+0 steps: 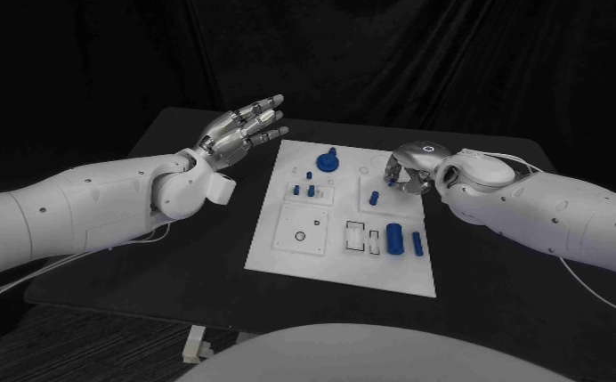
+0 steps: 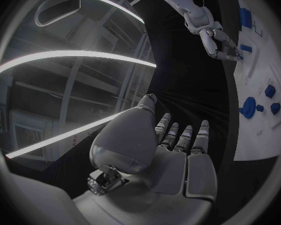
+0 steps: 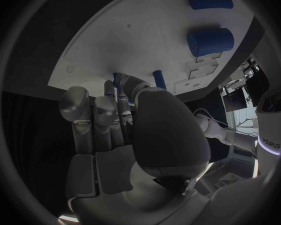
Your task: Assemble the parts on the task board
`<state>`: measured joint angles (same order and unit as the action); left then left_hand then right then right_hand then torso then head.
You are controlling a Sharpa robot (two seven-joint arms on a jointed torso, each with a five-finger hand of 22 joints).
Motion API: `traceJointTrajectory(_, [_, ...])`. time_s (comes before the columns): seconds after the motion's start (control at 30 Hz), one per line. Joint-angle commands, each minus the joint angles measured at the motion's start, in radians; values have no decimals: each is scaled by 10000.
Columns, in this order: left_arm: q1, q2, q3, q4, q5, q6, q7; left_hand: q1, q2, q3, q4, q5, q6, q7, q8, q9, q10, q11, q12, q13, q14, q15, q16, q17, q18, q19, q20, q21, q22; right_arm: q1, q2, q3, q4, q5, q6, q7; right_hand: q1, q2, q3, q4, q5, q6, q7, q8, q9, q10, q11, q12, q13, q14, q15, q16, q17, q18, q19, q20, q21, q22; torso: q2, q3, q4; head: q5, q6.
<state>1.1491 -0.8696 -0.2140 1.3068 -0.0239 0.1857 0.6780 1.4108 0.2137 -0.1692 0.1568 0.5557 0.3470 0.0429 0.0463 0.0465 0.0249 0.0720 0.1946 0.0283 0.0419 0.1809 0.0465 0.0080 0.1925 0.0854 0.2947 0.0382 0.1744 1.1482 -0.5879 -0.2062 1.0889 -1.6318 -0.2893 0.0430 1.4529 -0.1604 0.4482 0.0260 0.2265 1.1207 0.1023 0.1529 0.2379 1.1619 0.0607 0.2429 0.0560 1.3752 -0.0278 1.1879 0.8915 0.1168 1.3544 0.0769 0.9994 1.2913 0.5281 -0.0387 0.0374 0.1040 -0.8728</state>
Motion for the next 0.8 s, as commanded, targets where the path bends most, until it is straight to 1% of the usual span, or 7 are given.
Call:
traceJointTrajectory(0.03, [-17, 20, 10, -8, 22, 90, 1129, 165, -11, 142, -238, 166, 77, -2, -29, -44, -18, 72, 137, 16, 77, 84, 153, 135, -420, 116, 16, 95, 160, 96, -109, 8, 204, -31, -339, -78, 281, 144, 108, -52, 32, 398, 57, 171, 193, 631, -164, 23, 183, 75, -19, -28, 153, -134, 88, 13, 207, 1440, -2, -4, 7, 37, 2])
traceJointTrajectory(0.2, [-18, 23, 10, -20, 22, 99, 1095, 165, -11, 142, -238, 166, 77, -2, -29, -44, -18, 72, 137, 16, 77, 84, 153, 135, -420, 116, 16, 95, 160, 239, -302, 8, 542, -31, -375, -178, 270, 143, 101, -41, 25, 412, 53, 167, 192, 646, -169, 10, 183, 92, -22, -19, 168, -137, 98, 9, 225, 1444, 4, -2, 12, 87, 2])
traceJointTrajectory(0.4, [-20, 24, 10, -39, 22, 105, 1053, 166, -13, 158, -258, 161, 81, 9, -29, -44, -17, 71, 141, 17, 80, 91, 161, 135, -439, 126, 16, 98, 159, 529, -710, 7, 1341, -31, -484, -376, 249, 135, 81, -18, -26, 431, 47, 150, 185, 669, -176, -28, 180, 124, -29, -8, 193, -135, 105, -1, 221, 1442, 2, -4, 15, 197, 2])
traceJointTrajectory(0.53, [-21, 14, 10, -57, 22, 103, 1028, 166, -13, 158, -258, 161, 81, 9, -29, -44, -17, 71, 141, 17, 80, 91, 161, 135, -439, 126, 16, 98, 159, 833, -1099, 7, 2273, -31, -858, -461, 241, 136, 65, 4, -109, 447, 41, 129, 177, 692, -183, -70, 177, 148, -36, -12, 196, -133, 107, -11, 208, 1437, 8, -4, 23, 293, 2])
traceJointTrajectory(0.63, [-22, 2, 9, -67, 22, 94, 1007, 164, -16, 162, -266, 157, 100, 14, -26, -42, -15, 72, 156, 19, 84, 93, 167, 136, -448, 131, 15, 99, 159, 1084, -1353, 7, 3035, -31, -1059, -518, 248, 136, 58, 11, -161, 457, 37, 115, 171, 708, -188, -97, 176, 170, -41, 1, 223, -138, 123, -16, 237, 1443, 7, -8, 27, 325, 2])
traceJointTrajectory(0.73, [-23, 2, 9, -84, 22, 88, 991, 161, -21, 164, -271, 153, 113, 12, -24, -40, -11, 79, 174, 22, 85, 96, 170, 137, -456, 133, 15, 99, 154, 1259, -1476, 7, 3600, -31, -1005, -591, 246, 133, 50, 19, -198, 460, 37, 104, 166, 716, -189, -115, 175, 184, -43, 9, 240, -139, 127, -19, 239, 1443, 6, -11, 28, 357, 2])
traceJointTrajectory(0.8, [-23, 3, 9, -95, 22, 80, 978, 149, -28, 173, -283, 148, 141, 16, -18, -37, 1, 106, 202, 26, 90, 100, 180, 138, -478, 124, 13, 91, 120, 1352, -1484, 7, 3999, -31, -822, -645, 246, 133, 50, 19, -198, 460, 37, 104, 166, 716, -189, -115, 175, 184, -43, 9, 240, -139, 127, -19, 239, 1443, 7, -6, 28, 403, 2])
